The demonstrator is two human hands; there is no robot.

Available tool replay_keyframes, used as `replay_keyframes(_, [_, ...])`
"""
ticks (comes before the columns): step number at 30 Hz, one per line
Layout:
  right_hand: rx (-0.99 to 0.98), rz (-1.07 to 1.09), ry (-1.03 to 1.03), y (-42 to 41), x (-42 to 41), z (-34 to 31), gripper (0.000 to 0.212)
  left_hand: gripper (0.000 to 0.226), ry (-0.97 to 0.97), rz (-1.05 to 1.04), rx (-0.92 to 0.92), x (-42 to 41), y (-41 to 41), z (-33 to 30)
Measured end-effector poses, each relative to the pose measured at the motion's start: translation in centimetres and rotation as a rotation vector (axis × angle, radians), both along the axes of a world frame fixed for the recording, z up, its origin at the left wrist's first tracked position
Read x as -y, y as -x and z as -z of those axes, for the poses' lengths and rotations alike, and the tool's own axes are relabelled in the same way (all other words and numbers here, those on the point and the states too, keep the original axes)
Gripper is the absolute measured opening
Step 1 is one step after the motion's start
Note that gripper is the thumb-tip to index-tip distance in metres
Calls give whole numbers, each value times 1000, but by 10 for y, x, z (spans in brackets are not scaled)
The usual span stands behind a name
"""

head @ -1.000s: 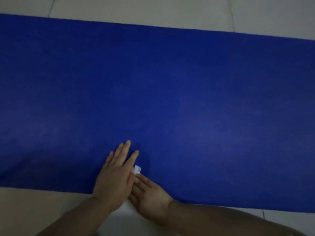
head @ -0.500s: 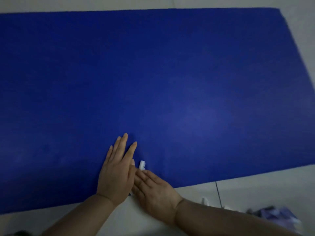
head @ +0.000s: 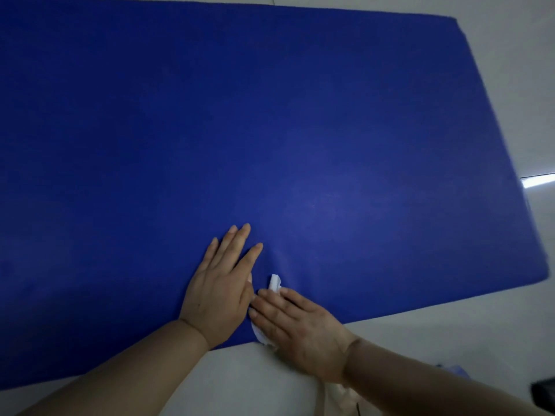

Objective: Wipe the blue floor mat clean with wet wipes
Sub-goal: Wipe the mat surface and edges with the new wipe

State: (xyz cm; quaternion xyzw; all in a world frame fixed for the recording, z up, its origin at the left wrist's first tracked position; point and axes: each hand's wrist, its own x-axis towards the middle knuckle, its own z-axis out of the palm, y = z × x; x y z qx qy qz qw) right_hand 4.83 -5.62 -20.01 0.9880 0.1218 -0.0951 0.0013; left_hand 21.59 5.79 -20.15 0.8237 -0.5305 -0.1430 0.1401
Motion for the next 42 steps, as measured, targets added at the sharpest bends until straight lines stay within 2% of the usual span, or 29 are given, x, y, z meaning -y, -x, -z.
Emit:
replay_keyframes(6, [75, 17, -65, 18, 10, 18, 53, 51, 10, 32, 18, 29, 14, -2])
replay_keyframes(12, [-32, 14, 36, 27, 21, 5, 54, 53, -56, 77, 56, 45, 22, -8])
replay_keyframes(15, [-139, 26, 79, 26, 16, -3, 66, 54, -83, 89, 89, 45, 22, -11])
replay_keyframes(18, [-150, 101, 75, 29, 19, -7, 74, 54, -82, 92, 110, 40, 23, -14])
replay_keyframes(21, [-230, 108, 35, 37, 28, -9, 105, 51, -65, 102, 135, 34, 23, -18])
replay_keyframes(22, [-230, 119, 13, 39, 31, -10, 104, 47, -60, 104, 144, 33, 23, -19])
replay_keyframes(24, [-145, 135, -6, 45, 37, -9, 72, 46, -61, 103, 149, 34, 23, -19])
replay_keyframes(26, [-123, 133, 26, 54, 45, -6, 57, 51, -75, 108, 143, 38, 26, -18])
replay_keyframes(29, [-65, 94, 76, 65, 58, -3, 59, 54, -77, 121, 128, 48, 37, -16])
replay_keyframes(42, [55, 232, 168, 138, 135, 4, 52, 53, -20, 222, 66, 98, 78, -10])
